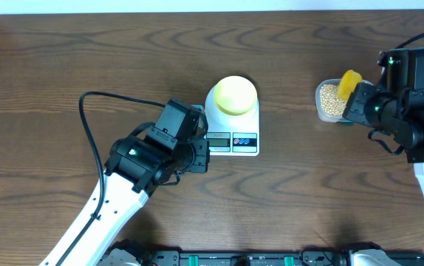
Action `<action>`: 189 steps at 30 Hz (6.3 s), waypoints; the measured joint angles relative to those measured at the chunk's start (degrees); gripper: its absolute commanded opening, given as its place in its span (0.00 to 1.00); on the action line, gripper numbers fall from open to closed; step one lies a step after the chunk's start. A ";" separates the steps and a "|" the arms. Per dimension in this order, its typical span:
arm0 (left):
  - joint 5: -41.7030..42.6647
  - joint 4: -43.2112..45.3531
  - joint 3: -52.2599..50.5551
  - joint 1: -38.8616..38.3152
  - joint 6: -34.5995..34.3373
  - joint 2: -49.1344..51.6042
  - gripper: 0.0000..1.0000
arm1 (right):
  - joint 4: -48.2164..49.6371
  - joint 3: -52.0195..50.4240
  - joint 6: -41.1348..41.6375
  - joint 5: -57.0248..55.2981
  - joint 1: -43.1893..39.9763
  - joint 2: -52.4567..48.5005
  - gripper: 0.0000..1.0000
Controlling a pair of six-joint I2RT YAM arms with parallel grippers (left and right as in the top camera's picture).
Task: Scoop item into bowl and weigh 50g on scale
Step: 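Move the left gripper toward the scale's front buttons, then lower the left gripper tip onto the scale's TARE button, then press and hold the TARE button with the left gripper tip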
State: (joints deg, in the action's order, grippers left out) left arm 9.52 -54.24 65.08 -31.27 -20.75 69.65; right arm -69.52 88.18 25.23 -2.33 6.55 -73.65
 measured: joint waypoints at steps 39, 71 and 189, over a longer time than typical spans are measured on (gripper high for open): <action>2.99 -10.05 18.36 0.00 9.05 18.43 0.07 | 4.48 -0.02 -11.87 1.70 -15.58 -12.37 0.01; 7.08 -1.62 14.88 -4.79 9.01 22.40 0.07 | 5.70 -0.02 -20.57 11.54 -19.50 -23.47 0.01; -4.55 47.36 -11.30 -6.29 10.29 31.93 0.07 | 5.57 -0.02 -20.57 11.56 -19.50 -23.47 0.01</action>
State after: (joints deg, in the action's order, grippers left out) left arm 4.97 -6.87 53.78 -37.56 -10.46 101.58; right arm -63.94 88.16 4.67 9.23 -12.95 -97.12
